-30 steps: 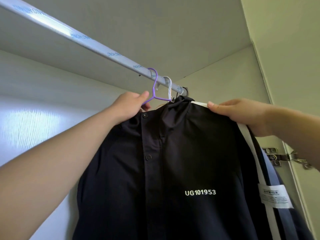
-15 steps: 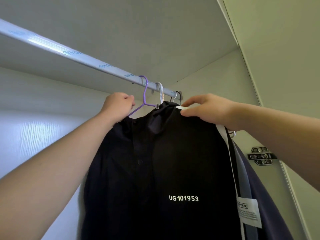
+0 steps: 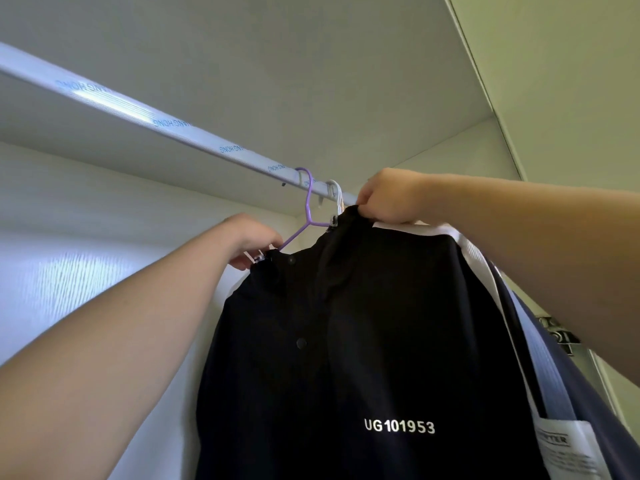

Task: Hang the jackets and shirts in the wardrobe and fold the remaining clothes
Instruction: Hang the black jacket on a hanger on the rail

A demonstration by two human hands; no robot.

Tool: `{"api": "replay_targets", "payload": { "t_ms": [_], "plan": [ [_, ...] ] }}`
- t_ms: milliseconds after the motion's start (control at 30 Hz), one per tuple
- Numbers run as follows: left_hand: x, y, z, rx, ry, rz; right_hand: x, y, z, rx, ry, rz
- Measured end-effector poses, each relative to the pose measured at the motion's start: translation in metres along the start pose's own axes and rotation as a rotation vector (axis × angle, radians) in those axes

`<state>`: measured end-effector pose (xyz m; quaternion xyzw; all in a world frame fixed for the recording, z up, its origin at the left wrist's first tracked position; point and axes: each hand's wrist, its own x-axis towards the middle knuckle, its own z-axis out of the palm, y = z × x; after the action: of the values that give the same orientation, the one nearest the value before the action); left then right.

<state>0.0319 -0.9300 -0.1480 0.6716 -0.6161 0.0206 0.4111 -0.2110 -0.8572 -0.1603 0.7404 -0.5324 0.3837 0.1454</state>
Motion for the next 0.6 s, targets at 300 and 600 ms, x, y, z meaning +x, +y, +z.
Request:
{"api": "replay_targets", "payload": {
  "t_ms": [300, 600],
  "plan": [
    [0.011, 0.015, 0.003, 0.153, -0.053, -0.094, 0.011, 0.012, 0.012, 0.313, 0.015, -0.031],
    [0.012, 0.027, 0.001, 0.068, 0.066, 0.153, 0.010, 0.010, 0.022, 0.306, -0.047, 0.122]
  ]
}}
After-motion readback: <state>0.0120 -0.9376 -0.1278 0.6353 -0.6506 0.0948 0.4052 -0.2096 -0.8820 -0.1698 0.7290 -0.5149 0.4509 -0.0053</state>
